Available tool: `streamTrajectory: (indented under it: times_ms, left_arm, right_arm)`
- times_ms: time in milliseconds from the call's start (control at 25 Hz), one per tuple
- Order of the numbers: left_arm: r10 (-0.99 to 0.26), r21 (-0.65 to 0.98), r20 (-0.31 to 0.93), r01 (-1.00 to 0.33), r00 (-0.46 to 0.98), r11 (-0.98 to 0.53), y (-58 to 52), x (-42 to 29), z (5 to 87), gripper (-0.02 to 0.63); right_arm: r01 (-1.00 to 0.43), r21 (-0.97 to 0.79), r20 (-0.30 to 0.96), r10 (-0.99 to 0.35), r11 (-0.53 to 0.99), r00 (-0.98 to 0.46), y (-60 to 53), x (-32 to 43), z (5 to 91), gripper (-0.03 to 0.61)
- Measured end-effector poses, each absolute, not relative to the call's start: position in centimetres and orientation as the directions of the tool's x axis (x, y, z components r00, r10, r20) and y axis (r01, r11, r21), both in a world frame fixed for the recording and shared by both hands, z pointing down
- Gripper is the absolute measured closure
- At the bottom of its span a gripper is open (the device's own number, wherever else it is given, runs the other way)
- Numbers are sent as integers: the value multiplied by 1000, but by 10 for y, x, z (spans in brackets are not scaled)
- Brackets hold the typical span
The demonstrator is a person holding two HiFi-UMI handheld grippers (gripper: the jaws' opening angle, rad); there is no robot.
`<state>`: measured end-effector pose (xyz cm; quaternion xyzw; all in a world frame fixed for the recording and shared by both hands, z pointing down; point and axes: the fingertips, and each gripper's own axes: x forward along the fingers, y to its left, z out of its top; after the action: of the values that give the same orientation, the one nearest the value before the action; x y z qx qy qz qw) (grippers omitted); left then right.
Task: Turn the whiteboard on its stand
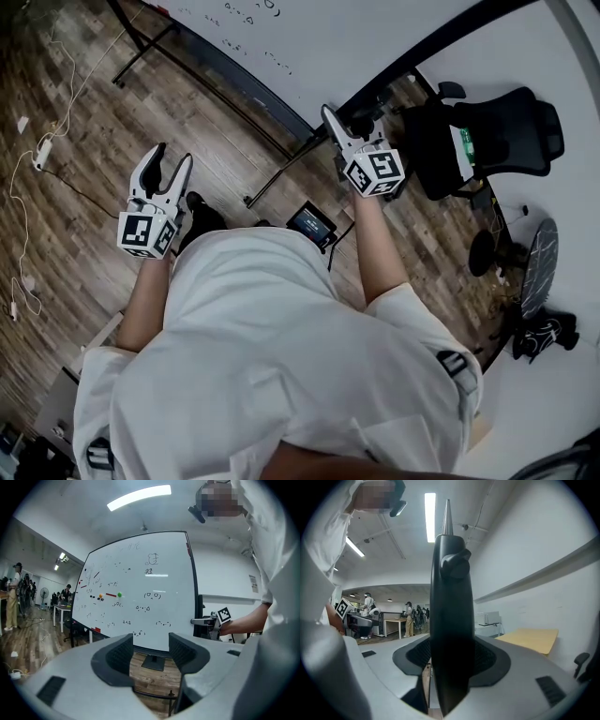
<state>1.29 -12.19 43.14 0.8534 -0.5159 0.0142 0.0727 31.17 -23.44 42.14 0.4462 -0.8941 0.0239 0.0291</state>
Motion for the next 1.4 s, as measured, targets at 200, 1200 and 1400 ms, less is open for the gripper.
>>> streamTrajectory:
  times_ms: [200, 1200, 1400]
  left_arm:
    - [-873, 95, 85, -876, 480, -473, -126, 15, 423, 380]
    - [-808, 95, 59, -809, 586, -579, -134, 61, 409, 380]
    - [-790, 107, 58, -790, 611, -603, -131, 67, 411, 380]
  right_arm:
    - [-801, -7, 86, -798, 598, -597, -238, 312, 423, 408]
    - [-807, 24, 44, -807, 591, -589, -228, 319, 418, 425]
    - [-812, 25, 50, -812, 583, -582, -220, 321, 417, 425]
